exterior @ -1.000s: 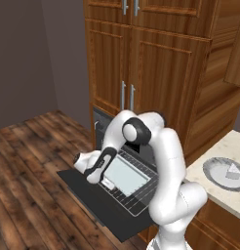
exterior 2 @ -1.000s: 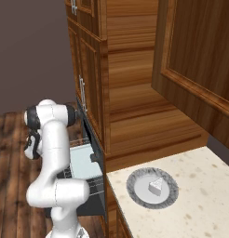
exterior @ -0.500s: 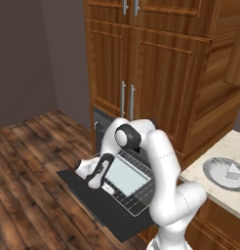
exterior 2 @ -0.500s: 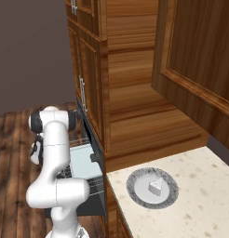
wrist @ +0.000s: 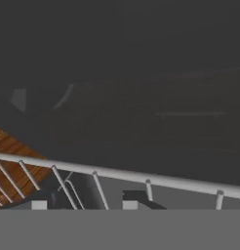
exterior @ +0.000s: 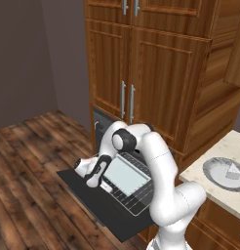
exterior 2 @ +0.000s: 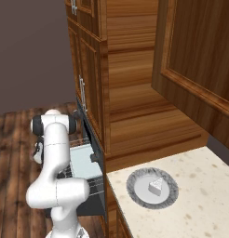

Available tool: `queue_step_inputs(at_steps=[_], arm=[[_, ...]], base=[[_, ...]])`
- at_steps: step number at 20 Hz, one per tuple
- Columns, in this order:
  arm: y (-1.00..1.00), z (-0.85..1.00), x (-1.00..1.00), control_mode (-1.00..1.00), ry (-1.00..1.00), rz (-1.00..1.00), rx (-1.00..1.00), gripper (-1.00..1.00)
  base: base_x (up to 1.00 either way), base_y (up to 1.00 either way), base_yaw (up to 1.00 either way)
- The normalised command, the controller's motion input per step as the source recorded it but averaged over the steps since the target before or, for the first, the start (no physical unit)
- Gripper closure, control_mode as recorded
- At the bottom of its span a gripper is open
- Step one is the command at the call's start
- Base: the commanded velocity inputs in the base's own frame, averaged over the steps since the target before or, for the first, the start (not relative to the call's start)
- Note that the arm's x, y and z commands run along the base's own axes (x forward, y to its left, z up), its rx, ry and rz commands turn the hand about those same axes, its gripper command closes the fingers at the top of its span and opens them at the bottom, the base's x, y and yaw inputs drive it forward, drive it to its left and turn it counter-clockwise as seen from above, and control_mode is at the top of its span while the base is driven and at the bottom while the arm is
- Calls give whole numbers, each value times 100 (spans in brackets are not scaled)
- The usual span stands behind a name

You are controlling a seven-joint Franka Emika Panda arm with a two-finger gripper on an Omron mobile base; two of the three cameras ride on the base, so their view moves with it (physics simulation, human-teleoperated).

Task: Take the baked cake out of the oven and place it on the plate for cooling. Then close the oven door.

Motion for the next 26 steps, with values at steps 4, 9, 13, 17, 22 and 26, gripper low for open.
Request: queue_step_inputs(at_steps=[4, 9, 13, 17, 22, 26], arm=[[0, -54, 4, -100, 0, 0, 3, -100], [-1, -78, 5, -100, 2, 0, 1, -100], [-25, -73, 15, -100, 1, 0, 0, -100], [-48, -42, 17, -100, 0, 0, 0, -100], [-55, -27, 20, -100, -1, 0, 0, -100], [-55, -27, 21, -100, -2, 0, 0, -100]], base=[[0, 0, 0], [0, 0, 0], [0, 0, 0], [0, 0, 0], [0, 0, 0], [0, 0, 0]])
